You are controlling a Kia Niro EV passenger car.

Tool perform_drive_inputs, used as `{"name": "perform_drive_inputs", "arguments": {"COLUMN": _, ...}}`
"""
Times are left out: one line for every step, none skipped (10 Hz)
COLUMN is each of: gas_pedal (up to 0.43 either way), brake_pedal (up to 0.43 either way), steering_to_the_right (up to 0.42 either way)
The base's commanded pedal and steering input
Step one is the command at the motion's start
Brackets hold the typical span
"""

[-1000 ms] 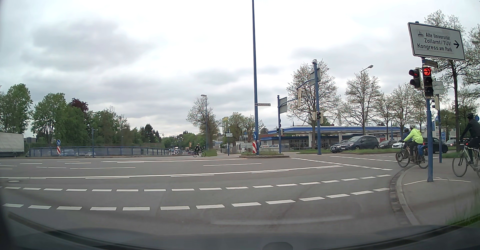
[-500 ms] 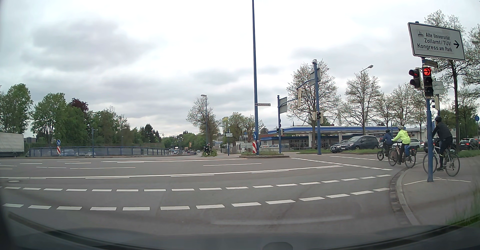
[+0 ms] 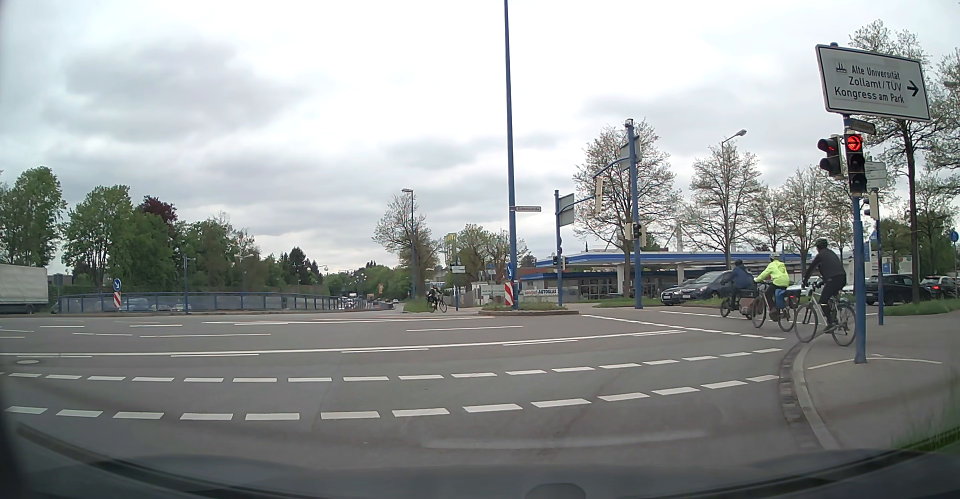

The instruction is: Follow the waypoints while adhering to traffic rules and regulations

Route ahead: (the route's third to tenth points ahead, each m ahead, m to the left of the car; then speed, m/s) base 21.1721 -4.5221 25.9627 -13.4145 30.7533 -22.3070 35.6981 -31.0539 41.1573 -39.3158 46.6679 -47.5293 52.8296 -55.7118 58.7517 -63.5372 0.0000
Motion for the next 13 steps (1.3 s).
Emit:
{"name": "perform_drive_inputs", "arguments": {"gas_pedal": 0.0, "brake_pedal": 0.244, "steering_to_the_right": 0.033}}
{"name": "perform_drive_inputs", "arguments": {"gas_pedal": 0.0, "brake_pedal": 0.244, "steering_to_the_right": 0.033}}
{"name": "perform_drive_inputs", "arguments": {"gas_pedal": 0.0, "brake_pedal": 0.244, "steering_to_the_right": 0.033}}
{"name": "perform_drive_inputs", "arguments": {"gas_pedal": 0.0, "brake_pedal": 0.244, "steering_to_the_right": 0.033}}
{"name": "perform_drive_inputs", "arguments": {"gas_pedal": 0.0, "brake_pedal": 0.244, "steering_to_the_right": 0.033}}
{"name": "perform_drive_inputs", "arguments": {"gas_pedal": 0.0, "brake_pedal": 0.244, "steering_to_the_right": 0.033}}
{"name": "perform_drive_inputs", "arguments": {"gas_pedal": 0.0, "brake_pedal": 0.244, "steering_to_the_right": 0.033}}
{"name": "perform_drive_inputs", "arguments": {"gas_pedal": 0.0, "brake_pedal": 0.244, "steering_to_the_right": 0.033}}
{"name": "perform_drive_inputs", "arguments": {"gas_pedal": 0.0, "brake_pedal": 0.244, "steering_to_the_right": 0.033}}
{"name": "perform_drive_inputs", "arguments": {"gas_pedal": 0.0, "brake_pedal": 0.244, "steering_to_the_right": 0.033}}
{"name": "perform_drive_inputs", "arguments": {"gas_pedal": 0.0, "brake_pedal": 0.244, "steering_to_the_right": 0.033}}
{"name": "perform_drive_inputs", "arguments": {"gas_pedal": 0.0, "brake_pedal": 0.244, "steering_to_the_right": 0.033}}
{"name": "perform_drive_inputs", "arguments": {"gas_pedal": 0.0, "brake_pedal": 0.244, "steering_to_the_right": 0.033}}
